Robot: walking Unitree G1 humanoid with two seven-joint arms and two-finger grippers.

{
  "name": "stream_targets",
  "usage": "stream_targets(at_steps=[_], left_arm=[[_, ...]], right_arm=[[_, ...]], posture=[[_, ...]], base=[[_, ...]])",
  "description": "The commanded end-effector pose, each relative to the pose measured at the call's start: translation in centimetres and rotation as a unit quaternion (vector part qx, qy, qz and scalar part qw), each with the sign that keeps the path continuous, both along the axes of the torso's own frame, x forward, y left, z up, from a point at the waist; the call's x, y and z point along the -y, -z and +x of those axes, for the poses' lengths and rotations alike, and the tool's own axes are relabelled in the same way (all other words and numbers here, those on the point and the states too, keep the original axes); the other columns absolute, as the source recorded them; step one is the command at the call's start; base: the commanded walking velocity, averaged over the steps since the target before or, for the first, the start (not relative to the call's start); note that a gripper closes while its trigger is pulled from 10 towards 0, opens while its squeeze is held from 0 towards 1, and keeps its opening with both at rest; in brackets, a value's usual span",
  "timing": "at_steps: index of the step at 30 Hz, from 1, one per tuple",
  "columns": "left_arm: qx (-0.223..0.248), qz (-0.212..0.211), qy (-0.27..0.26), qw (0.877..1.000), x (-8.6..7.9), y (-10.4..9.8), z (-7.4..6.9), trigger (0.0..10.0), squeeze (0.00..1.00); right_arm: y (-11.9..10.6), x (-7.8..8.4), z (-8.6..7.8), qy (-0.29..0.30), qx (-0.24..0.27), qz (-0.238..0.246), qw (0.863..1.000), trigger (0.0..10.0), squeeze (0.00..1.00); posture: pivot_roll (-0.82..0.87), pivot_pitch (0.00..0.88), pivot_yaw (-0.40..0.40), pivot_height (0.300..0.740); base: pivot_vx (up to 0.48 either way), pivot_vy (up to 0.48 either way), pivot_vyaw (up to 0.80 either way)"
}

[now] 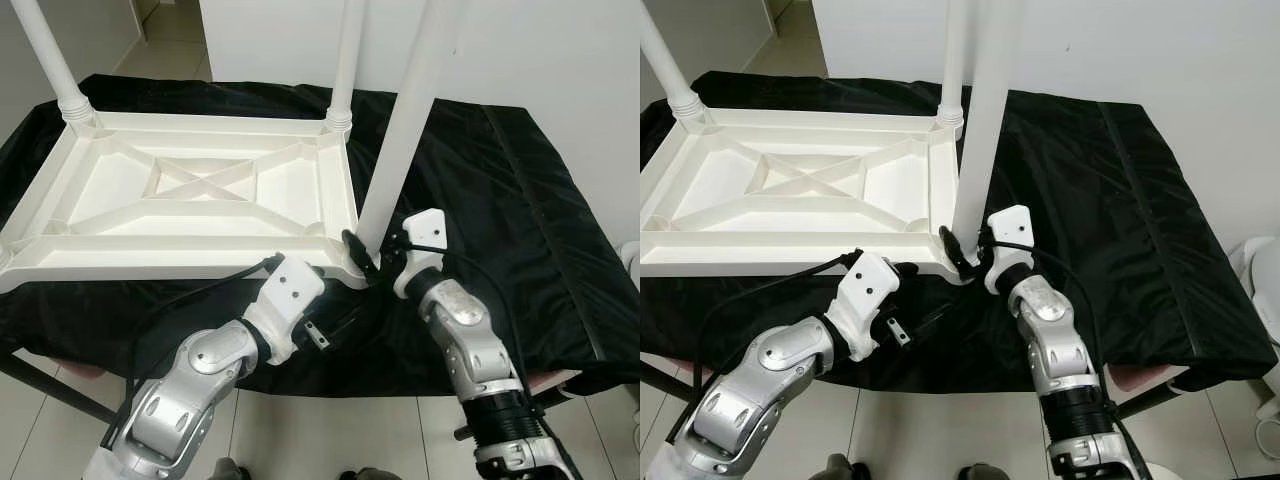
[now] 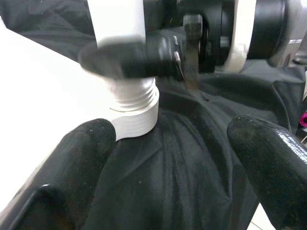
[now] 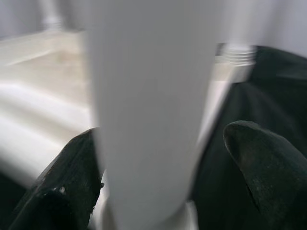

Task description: Building children table

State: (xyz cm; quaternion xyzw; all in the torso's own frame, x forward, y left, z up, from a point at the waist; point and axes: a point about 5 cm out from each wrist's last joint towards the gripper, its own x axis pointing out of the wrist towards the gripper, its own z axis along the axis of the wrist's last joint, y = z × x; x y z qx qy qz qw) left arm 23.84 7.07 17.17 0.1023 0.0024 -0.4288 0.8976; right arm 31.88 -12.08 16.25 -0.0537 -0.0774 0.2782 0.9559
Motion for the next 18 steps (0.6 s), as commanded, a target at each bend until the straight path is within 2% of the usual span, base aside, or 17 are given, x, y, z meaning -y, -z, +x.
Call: stream_targets(at_steps=[1, 3, 6, 7, 9, 12, 15, 18], left_arm=[[-0.005, 0.004, 0.006, 1.0, 0.0, 0.2, 0.0, 10.0, 0.0], [-0.003, 0.002, 0.008, 1.0, 0.1, 0.0, 0.0, 10.0, 0.0], [0.0, 0.001, 0.009, 1.0, 0.3, -0.1, 0.1, 10.0, 0.0], [0.001, 0.001, 0.008, 1.0, 0.2, -0.2, 0.1, 10.0, 0.0], [0.002, 0.001, 0.006, 1.0, 0.2, -0.2, 0.1, 10.0, 0.0], [0.003, 0.001, 0.005, 1.0, 0.1, -0.2, 0.1, 10.0, 0.0], [0.0, 0.002, -0.003, 1.0, -0.1, -0.2, -0.1, 10.0, 0.0], [-0.001, 0.002, -0.006, 1.0, -0.2, -0.1, -0.1, 10.0, 0.0]], right_arm=[[0.3, -0.3, 0.0, -0.023, -0.002, -0.008, 1.0, 10.0, 0.0], [0.4, -0.8, 0.1, -0.062, -0.001, -0.026, 0.998, 10.0, 0.0], [0.7, -1.2, 0.5, -0.086, -0.007, -0.045, 0.995, 10.0, 0.0], [0.9, -1.2, 0.8, -0.095, -0.012, -0.055, 0.994, 4.8, 0.0], [1.2, -1.1, 1.2, -0.104, -0.02, -0.063, 0.992, 0.0, 0.0], [1.3, -1.0, 1.3, -0.106, -0.024, -0.062, 0.992, 0.0, 0.0], [1.9, 0.1, 2.1, -0.083, -0.043, -0.076, 0.993, 0.0, 0.0], [2.1, 0.3, 2.1, -0.08, -0.05, -0.073, 0.993, 0.0, 0.0]], posture=[[-0.11, 0.095, -0.002, 0.74], [-0.11, 0.093, -0.002, 0.74], [-0.11, 0.09, -0.004, 0.74], [-0.1, 0.09, -0.004, 0.74], [-0.1, 0.093, -0.008, 0.74], [-0.1, 0.093, -0.008, 0.74], [-0.08, 0.105, -0.012, 0.74], [-0.08, 0.109, -0.013, 0.74]], base=[[0.0, 0.0, 0.0], [0.0, 0.0, 0.0], [0.0, 0.0, 0.0], [0.0, 0.0, 0.0], [0.0, 0.0, 0.0], [0.0, 0.0, 0.0], [0.0, 0.0, 0.0], [0.0, 0.0, 0.0]])
